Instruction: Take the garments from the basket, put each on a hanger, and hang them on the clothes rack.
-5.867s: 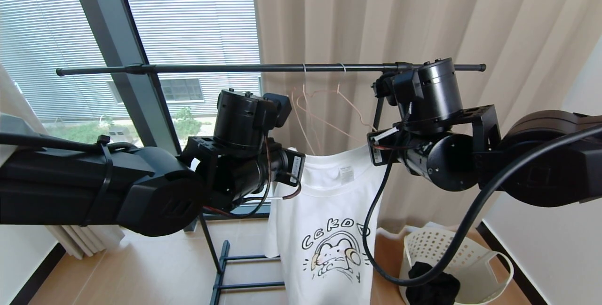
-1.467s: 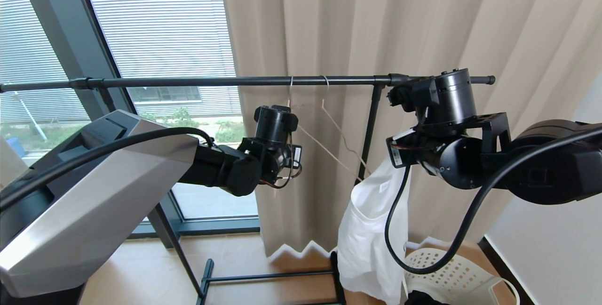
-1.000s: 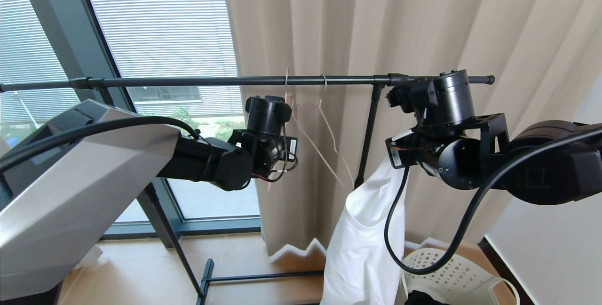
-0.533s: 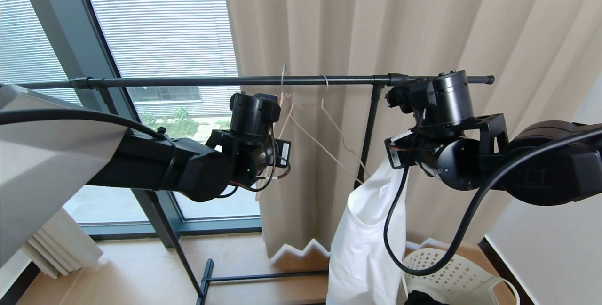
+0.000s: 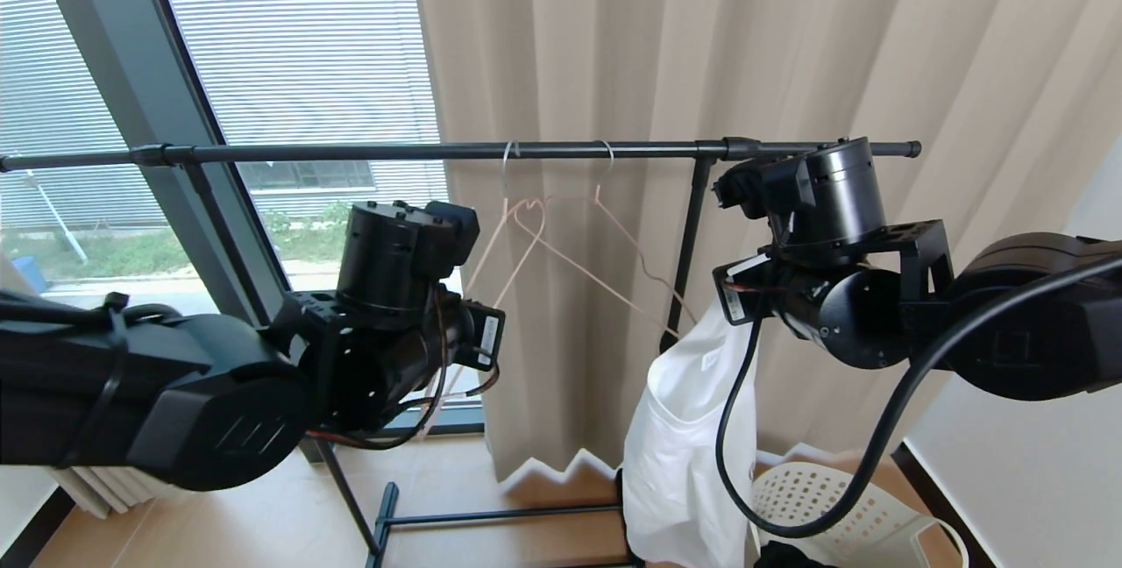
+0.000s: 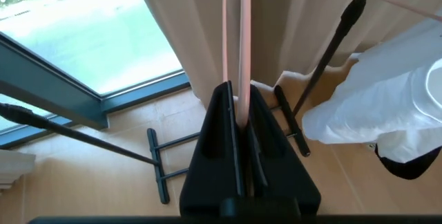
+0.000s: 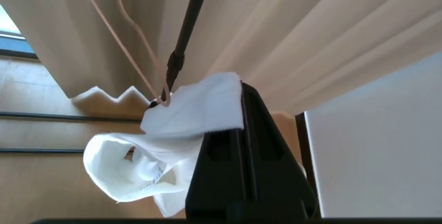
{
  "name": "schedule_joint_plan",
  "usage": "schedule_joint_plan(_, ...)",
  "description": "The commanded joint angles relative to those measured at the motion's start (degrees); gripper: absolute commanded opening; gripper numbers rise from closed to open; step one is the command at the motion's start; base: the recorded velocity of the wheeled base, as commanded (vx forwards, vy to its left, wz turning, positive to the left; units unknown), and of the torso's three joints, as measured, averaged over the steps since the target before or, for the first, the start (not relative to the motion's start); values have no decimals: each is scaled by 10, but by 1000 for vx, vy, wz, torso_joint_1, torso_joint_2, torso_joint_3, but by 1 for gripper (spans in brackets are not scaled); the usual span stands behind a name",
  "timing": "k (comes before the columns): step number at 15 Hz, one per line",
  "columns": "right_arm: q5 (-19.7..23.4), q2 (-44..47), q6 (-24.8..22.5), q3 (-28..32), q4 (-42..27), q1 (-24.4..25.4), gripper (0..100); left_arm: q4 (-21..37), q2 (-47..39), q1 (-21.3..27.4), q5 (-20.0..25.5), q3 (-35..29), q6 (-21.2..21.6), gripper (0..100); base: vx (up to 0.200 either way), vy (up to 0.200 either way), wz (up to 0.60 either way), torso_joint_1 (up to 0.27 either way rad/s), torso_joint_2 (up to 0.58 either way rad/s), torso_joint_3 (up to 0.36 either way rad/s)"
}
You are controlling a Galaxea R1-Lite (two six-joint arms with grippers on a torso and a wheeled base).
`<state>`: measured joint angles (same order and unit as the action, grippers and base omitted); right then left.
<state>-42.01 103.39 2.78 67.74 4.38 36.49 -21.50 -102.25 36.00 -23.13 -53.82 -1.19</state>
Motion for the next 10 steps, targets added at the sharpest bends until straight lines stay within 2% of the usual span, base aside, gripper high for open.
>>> schedule_joint_plan(1, 0, -12, 0, -10, 0, 9, 0, -47, 70, 1, 4, 86, 27, 0, 0, 0, 0, 0, 0, 0)
schedule_joint_plan(2, -4, -14, 0, -15, 0, 15, 0, -78, 82, 1, 24, 122, 44, 0, 0, 0, 0, 0, 0, 0)
schedule_joint_plan(3, -14, -19, 0, -22, 0, 16, 0, -117, 95, -1, 68, 166, 56, 0, 0, 0, 0, 0, 0, 0)
schedule_joint_plan(4, -18, -21, 0, -25, 0, 17, 0, -137, 101, -2, 89, 188, 61, 0, 0, 0, 0, 0, 0, 0)
schedule_joint_plan(5, -19, -28, -1, -35, 0, 23, 0, -178, 114, -5, 123, 238, 74, 0, 0, 0, 0, 0, 0, 0)
schedule_joint_plan(8, -21, -40, -1, -42, 0, 24, 0, -282, 138, -10, 152, 332, 83, 0, 0, 0, 0, 0, 0, 0)
schedule_joint_plan(10, -22, -41, -1, -49, 0, 24, 0, -318, 172, -9, 176, 388, 88, 0, 0, 0, 0, 0, 0, 0)
